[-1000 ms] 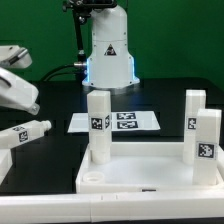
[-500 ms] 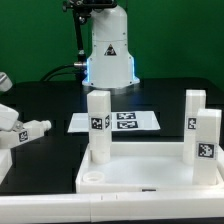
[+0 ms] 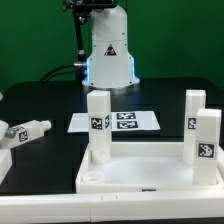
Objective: Assemble desk
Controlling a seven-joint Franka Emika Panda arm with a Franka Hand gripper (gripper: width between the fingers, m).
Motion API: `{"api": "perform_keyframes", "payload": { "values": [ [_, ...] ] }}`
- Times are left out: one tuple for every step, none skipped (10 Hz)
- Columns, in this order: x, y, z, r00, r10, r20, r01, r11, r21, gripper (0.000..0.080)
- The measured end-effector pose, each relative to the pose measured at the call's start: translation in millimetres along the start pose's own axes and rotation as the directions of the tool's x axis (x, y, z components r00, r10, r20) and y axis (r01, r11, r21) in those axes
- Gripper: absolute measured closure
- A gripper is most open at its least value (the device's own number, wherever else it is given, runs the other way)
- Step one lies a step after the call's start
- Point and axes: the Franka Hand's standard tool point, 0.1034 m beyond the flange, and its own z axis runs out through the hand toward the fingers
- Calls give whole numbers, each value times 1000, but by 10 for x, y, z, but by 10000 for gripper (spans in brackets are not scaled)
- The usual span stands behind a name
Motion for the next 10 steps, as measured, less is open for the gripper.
{"api": "perform_keyframes", "payload": {
  "values": [
    [20,-2,70,1000,2,10,-2,1000,-1,150],
    [34,0,102,1000,8,12,-8,1000,-2,150],
    [46,-10,139,1000,16,12,-15,1000,-3,150],
    [44,-27,165,999,39,16,-39,999,-3,150],
    [43,-19,163,999,40,16,-40,999,-5,150],
    [44,-15,162,999,40,17,-40,999,-4,253],
    [44,-14,162,999,41,17,-40,999,-4,253],
    [44,-13,161,999,41,17,-41,999,-4,457],
    [44,-13,160,999,41,16,-41,999,-4,457],
    [35,-40,145,999,46,13,-46,999,-6,515]
  ]
}}
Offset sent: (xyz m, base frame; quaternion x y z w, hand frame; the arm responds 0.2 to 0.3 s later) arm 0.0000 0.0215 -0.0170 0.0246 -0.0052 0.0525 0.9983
